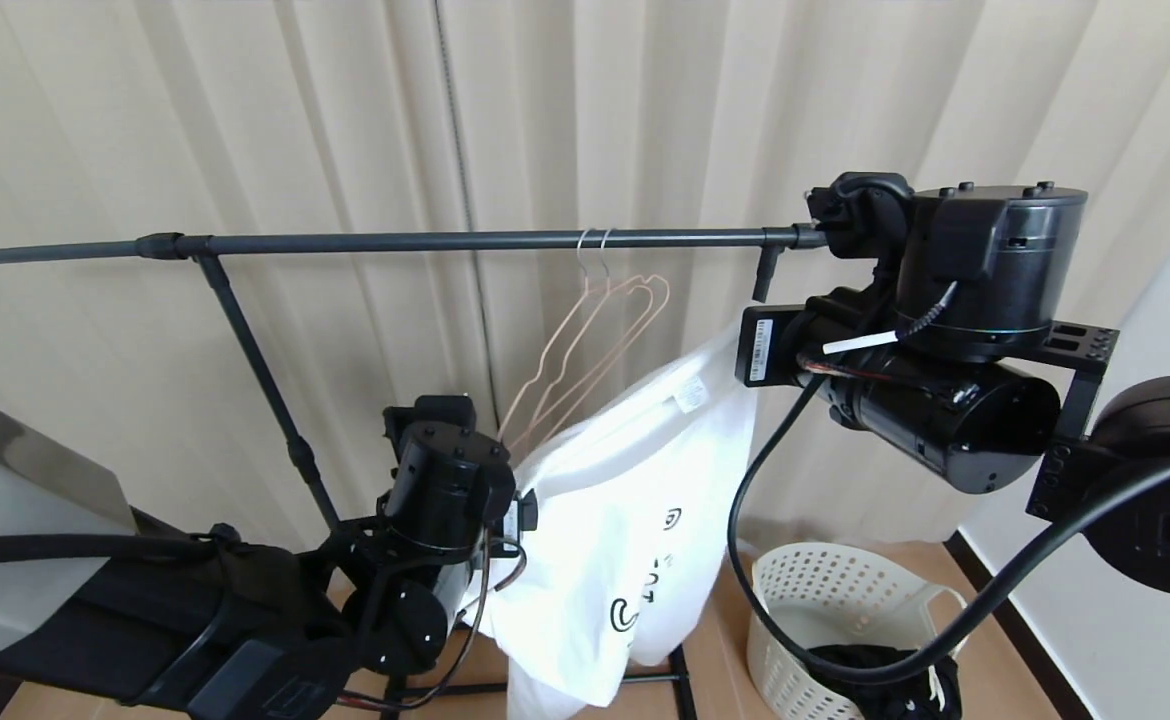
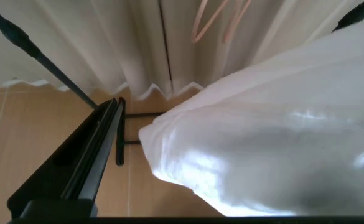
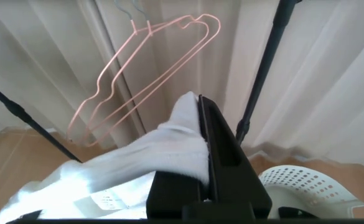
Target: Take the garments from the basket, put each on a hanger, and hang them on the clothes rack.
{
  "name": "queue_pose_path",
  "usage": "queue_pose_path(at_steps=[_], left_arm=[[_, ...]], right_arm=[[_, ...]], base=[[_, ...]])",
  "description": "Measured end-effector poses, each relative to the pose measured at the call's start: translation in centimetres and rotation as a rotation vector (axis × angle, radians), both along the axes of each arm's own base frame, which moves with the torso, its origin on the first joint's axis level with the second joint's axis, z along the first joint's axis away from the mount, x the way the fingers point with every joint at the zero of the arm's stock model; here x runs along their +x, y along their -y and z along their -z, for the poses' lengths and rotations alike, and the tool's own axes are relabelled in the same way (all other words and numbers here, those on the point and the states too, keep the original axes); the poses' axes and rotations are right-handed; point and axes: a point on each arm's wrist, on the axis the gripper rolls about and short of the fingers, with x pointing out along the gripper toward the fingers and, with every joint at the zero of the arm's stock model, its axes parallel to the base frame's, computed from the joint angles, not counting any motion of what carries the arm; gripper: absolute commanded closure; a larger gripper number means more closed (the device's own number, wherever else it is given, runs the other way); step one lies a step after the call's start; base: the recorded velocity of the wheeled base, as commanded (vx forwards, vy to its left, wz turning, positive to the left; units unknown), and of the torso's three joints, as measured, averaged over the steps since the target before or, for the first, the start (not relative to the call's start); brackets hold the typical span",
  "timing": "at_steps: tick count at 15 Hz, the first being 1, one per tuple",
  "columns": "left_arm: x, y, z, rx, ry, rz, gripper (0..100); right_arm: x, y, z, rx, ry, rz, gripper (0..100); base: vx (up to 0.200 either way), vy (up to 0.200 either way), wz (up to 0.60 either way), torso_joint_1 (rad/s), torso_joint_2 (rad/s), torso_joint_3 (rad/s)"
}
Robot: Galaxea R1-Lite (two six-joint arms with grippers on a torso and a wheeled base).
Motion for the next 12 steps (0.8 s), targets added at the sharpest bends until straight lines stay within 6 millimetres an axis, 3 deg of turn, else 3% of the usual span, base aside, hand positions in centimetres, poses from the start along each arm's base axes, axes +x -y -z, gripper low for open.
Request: queue_pose_path(at_steps=[2, 3, 12], left_arm=[[-0.4, -0.3, -0.3, -0.002, 0.003, 0.001, 0], [-0.6, -0.4, -0.5, -0.006, 0.006, 0.002, 100], [-2.7, 0.7, -3.6, -0.044, 0.081, 0.092, 100]], right_arm=[[0.5, 0.3, 0.3, -0.016, -0.006, 0.015, 100], [0.6, 0.3, 0.5, -0.019, -0.009, 0.019, 100], [1.6, 0.2, 2.3, -0.064, -0.05, 0.034, 100]], base=[[0.0, 0.0, 0.0, 0.0, 0.0, 0.0], [0.0, 0.0, 0.0, 0.0, 0.0, 0.0], [0.0, 0.0, 0.0, 0.0, 0.0, 0.0]])
